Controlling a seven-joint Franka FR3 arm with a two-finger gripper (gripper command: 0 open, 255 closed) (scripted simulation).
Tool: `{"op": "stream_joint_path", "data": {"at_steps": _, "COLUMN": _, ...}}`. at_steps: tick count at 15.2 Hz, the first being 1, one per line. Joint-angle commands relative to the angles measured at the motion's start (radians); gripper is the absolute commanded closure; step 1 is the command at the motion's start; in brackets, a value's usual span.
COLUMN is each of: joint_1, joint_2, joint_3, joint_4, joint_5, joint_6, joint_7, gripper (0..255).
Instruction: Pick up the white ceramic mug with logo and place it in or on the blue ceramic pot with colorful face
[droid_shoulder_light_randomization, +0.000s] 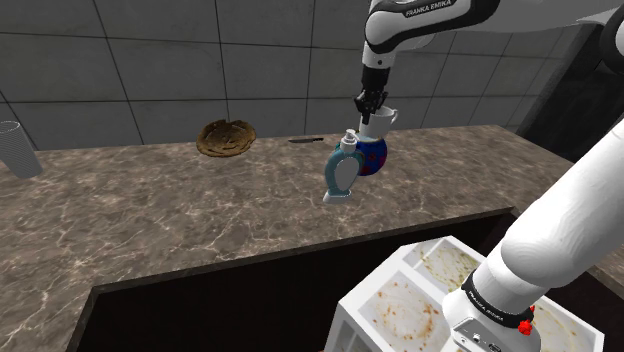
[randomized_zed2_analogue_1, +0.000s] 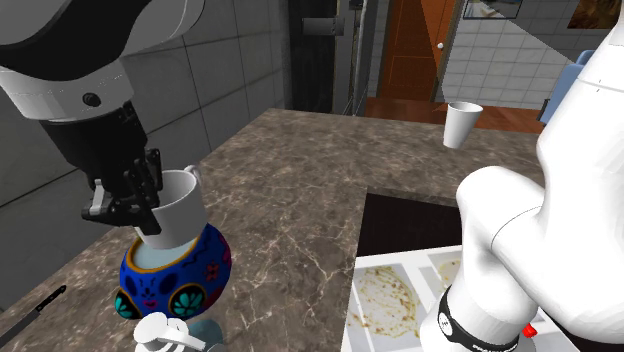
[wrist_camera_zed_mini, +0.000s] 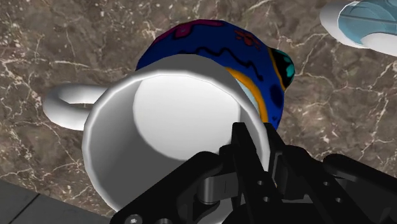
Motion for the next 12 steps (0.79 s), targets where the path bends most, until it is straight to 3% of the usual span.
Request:
{"op": "stream_joint_path", "data": {"at_steps": 1, "joint_1": -0.001, "joint_2": 0.001, "joint_3": -0.001, "joint_4": -0.018, "joint_5": 0.0, "joint_6": 0.02, "joint_7": -0.001, "gripper": 255}}
{"op": "stream_joint_path", "data": {"at_steps": 8, "joint_1": -0.001, "joint_2": 0.001, "joint_3": -0.001, "joint_4": -0.018, "joint_5": 0.0, "joint_6": 0.02, "joint_7": -0.001, "gripper": 255}}
{"op": "stream_joint_path", "data": {"at_steps": 9, "joint_1": -0.001, "joint_2": 0.001, "joint_3": -0.001, "joint_4": -0.018, "joint_5": 0.0, "joint_6": 0.02, "joint_7": -0.001, "gripper": 0}}
{"op": "stream_joint_path", "data": {"at_steps": 12, "joint_1": -0.001, "joint_2": 0.001, "joint_3": -0.001, "joint_4": -0.018, "joint_5": 0.0, "joint_6": 0.02, "joint_7": -0.001, "gripper": 0}}
